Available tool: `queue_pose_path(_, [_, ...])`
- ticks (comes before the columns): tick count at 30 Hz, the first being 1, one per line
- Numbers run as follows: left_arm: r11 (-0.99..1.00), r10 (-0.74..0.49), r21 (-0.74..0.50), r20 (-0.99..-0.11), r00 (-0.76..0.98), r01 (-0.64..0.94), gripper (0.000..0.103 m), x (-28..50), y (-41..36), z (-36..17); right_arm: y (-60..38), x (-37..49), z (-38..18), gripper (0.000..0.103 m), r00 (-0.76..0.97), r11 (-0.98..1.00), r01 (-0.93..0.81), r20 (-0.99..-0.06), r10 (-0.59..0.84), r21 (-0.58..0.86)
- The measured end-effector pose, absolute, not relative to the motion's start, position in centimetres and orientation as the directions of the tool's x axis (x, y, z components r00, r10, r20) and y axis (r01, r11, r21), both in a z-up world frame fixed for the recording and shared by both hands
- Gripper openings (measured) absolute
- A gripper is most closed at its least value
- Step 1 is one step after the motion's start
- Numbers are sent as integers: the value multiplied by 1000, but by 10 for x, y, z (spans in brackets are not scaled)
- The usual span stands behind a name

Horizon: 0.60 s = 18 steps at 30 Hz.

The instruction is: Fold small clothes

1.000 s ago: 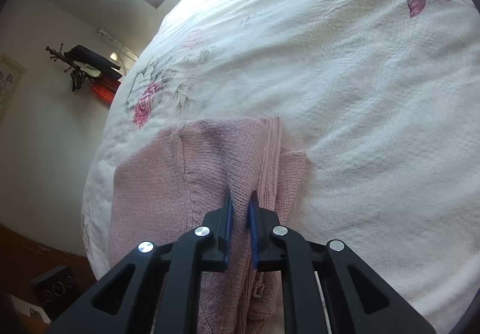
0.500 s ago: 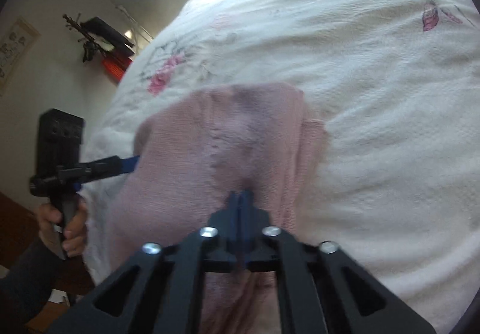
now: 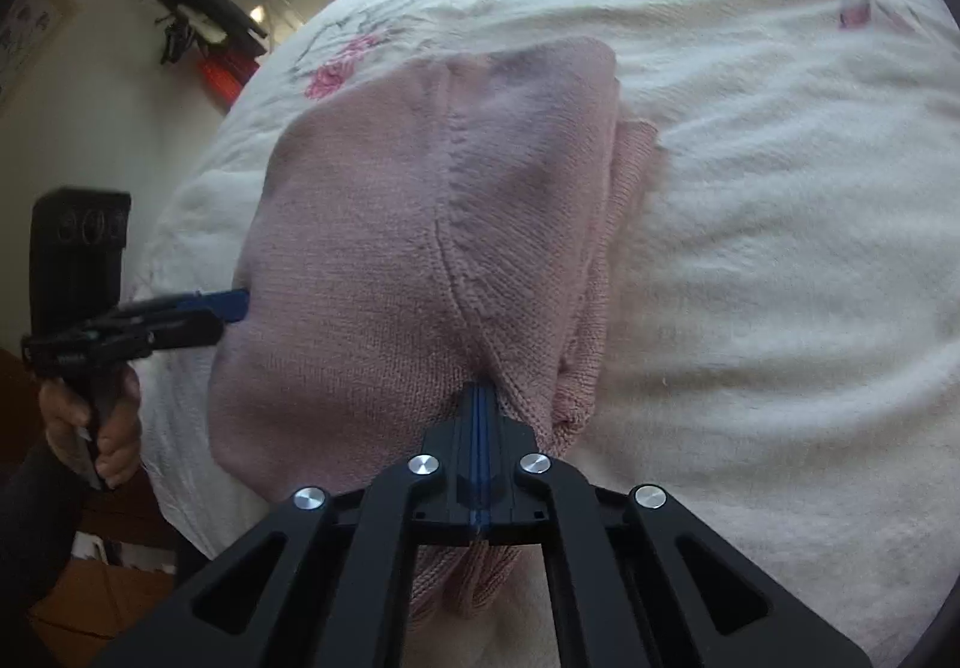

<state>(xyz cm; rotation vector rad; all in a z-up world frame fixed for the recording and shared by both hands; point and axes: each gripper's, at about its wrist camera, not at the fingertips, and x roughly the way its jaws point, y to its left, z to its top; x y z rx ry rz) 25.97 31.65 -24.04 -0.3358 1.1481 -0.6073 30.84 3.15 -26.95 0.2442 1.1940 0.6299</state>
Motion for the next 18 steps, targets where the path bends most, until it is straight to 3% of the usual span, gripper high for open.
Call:
queue_pose_path(2, [819,-570,-499,-767,295,285,43,254,312,-232,29,303,-260,0,240,811,-318,-786,570,492])
queue_pose_path(7, [774,-631,-537,-702,331,337,49,210,320,-202,36,258,-222,4,274,783,-388,-751,601,485])
queue_pose_path(10, [785,-617,-546,-732,289,293,49,198,323,-229,47,235,-232,4,228,776,-422,-773,591,469])
queue_pose_path(14, [798,-602,-555,-758,253,236,50,199,320,-264,53,232,-271,0,231,850,-413,-866,444,326])
queue_pose_path(17, [787,-617,-586,-731,293,194,63,193,324,-254,43,228,-261,0,246,855,-372,-849,467,362])
queue_pose_path(18, [793,-608,-581,-729,315,186,66,186,325,-247,43,222,-253,5,261,856,-381,-847,463,350])
